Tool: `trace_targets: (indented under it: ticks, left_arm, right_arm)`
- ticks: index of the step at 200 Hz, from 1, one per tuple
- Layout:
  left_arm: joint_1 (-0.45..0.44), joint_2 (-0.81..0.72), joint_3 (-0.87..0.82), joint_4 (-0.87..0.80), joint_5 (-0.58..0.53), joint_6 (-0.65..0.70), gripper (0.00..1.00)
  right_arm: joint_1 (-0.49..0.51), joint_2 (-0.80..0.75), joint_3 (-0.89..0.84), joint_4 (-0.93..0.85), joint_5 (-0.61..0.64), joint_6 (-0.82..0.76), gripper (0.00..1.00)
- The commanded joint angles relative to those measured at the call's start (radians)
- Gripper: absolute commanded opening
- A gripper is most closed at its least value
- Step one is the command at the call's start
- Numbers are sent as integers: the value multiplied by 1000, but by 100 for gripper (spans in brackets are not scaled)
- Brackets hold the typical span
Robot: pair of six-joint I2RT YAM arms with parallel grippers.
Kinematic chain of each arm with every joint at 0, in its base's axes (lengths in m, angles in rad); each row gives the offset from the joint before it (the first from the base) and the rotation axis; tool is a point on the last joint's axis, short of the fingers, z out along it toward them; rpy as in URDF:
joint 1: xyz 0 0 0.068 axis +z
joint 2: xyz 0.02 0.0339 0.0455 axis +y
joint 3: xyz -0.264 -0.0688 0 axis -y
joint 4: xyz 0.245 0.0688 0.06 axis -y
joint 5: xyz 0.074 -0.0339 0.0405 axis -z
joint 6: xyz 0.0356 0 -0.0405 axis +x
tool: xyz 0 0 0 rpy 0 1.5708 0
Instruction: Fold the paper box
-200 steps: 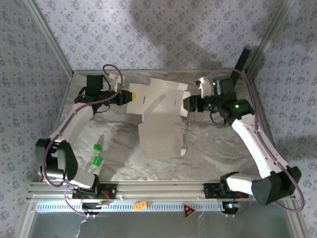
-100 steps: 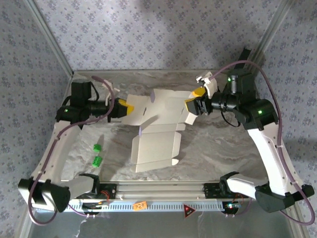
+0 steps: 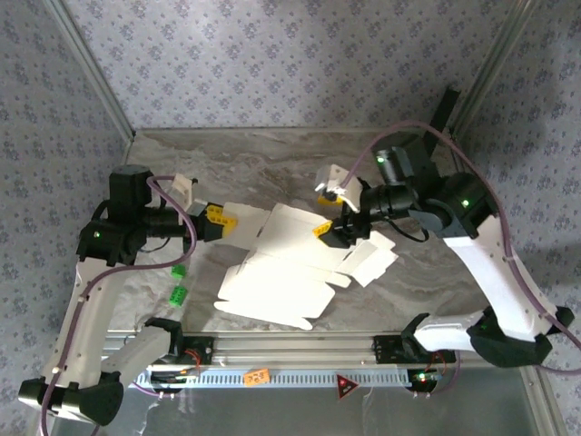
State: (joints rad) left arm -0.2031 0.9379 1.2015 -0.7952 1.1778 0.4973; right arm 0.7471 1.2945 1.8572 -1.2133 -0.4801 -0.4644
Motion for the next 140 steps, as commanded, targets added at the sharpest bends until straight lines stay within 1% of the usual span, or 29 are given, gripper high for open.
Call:
trace_targets:
  ticks: [1, 24, 40, 61, 86, 122, 140]
  left_arm:
    - [-4, -12, 10, -41, 13, 59, 0]
    - [-4, -17, 11, -41, -3, 67, 0]
    - [-4, -17, 12, -31, 3, 64, 0]
    - [-4, -14, 9, -20, 10, 60, 0]
    - [-3, -11, 6, -18, -1, 58, 0]
    - [-3, -12, 3, -8, -3, 53, 0]
    - [-4, -14, 0, -1, -6, 53, 0]
  right_arm:
    - [50, 47, 80, -175, 89, -32, 59]
    - [79, 82, 122, -238, 112, -28, 48]
    - [87, 96, 131, -252, 122, -18, 43]
    - [89, 117, 146, -271, 124, -1, 35]
    - [90, 130, 148, -283, 121, 3, 29]
    - [90, 134, 143, -280, 115, -3, 24]
    - [90, 137, 140, -272, 109, 1, 20]
